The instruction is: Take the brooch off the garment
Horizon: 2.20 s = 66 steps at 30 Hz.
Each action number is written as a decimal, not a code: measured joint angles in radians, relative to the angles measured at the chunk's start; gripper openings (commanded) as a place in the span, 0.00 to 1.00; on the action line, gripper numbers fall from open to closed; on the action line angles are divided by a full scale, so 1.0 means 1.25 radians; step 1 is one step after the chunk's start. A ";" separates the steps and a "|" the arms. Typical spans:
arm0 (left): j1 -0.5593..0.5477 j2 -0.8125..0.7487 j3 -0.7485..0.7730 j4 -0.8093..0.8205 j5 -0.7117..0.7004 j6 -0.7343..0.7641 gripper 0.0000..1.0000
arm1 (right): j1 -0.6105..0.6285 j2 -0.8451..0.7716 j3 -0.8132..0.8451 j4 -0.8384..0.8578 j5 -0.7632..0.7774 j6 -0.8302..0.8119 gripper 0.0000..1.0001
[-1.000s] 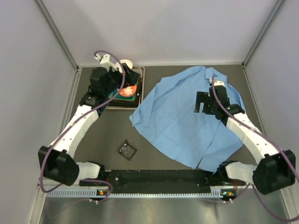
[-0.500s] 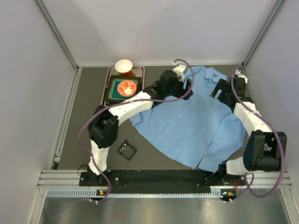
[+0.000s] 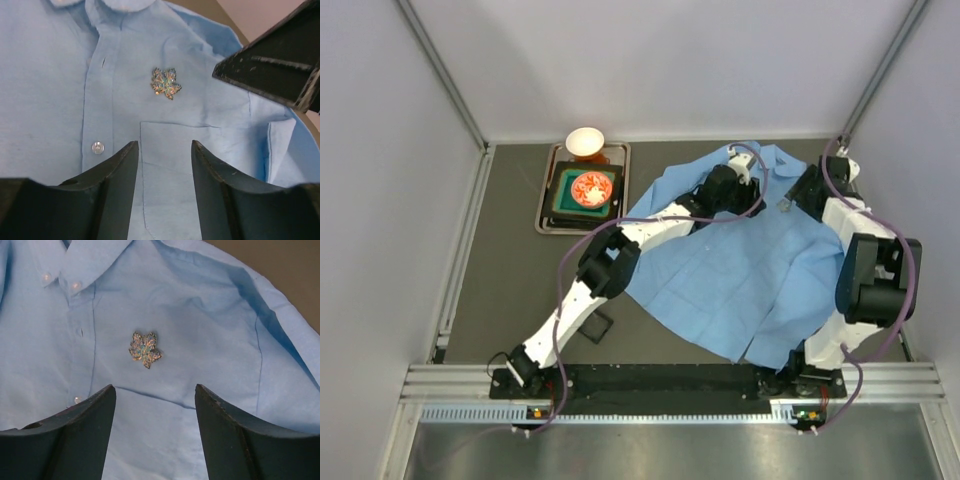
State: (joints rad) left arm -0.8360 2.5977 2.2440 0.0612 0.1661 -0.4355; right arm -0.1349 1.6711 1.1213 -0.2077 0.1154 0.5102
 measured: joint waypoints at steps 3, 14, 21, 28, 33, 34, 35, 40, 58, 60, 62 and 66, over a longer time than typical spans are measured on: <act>0.001 0.027 0.000 0.024 0.010 -0.013 0.54 | -0.006 0.027 0.006 0.021 -0.004 0.041 0.60; 0.001 0.076 0.016 0.101 0.046 -0.034 0.54 | -0.014 0.102 0.005 0.110 -0.056 0.089 0.55; 0.001 0.095 0.042 0.134 0.046 -0.049 0.51 | -0.018 0.139 0.005 0.125 -0.065 0.089 0.53; 0.001 0.131 0.044 0.130 0.047 -0.064 0.50 | -0.027 0.181 0.037 0.133 -0.094 0.092 0.53; 0.001 0.134 0.043 0.127 0.047 -0.071 0.50 | -0.027 0.191 0.037 0.128 -0.132 0.113 0.55; 0.001 0.134 0.042 0.130 0.047 -0.072 0.50 | -0.027 0.191 0.037 0.129 -0.138 0.119 0.55; 0.001 0.134 0.040 0.131 0.047 -0.072 0.50 | -0.027 0.191 0.037 0.131 -0.144 0.125 0.55; 0.000 0.134 0.032 0.131 0.051 -0.073 0.49 | -0.027 0.191 0.034 0.152 -0.168 0.150 0.56; -0.006 0.123 0.003 0.139 0.067 -0.036 0.49 | -0.027 0.194 0.022 0.237 -0.214 0.220 0.59; -0.008 0.122 0.002 0.138 0.067 -0.028 0.49 | -0.028 0.195 0.014 0.252 -0.216 0.225 0.59; -0.010 0.120 -0.001 0.138 0.067 -0.024 0.49 | -0.029 0.194 0.006 0.257 -0.217 0.231 0.59; -0.013 0.119 -0.003 0.138 0.066 -0.019 0.49 | -0.034 0.194 -0.001 0.273 -0.220 0.239 0.60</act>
State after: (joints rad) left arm -0.8528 2.7461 2.2398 0.2333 0.2485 -0.4591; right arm -0.1780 1.9141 1.1198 0.1333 -0.1593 0.8093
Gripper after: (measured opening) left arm 0.493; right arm 0.594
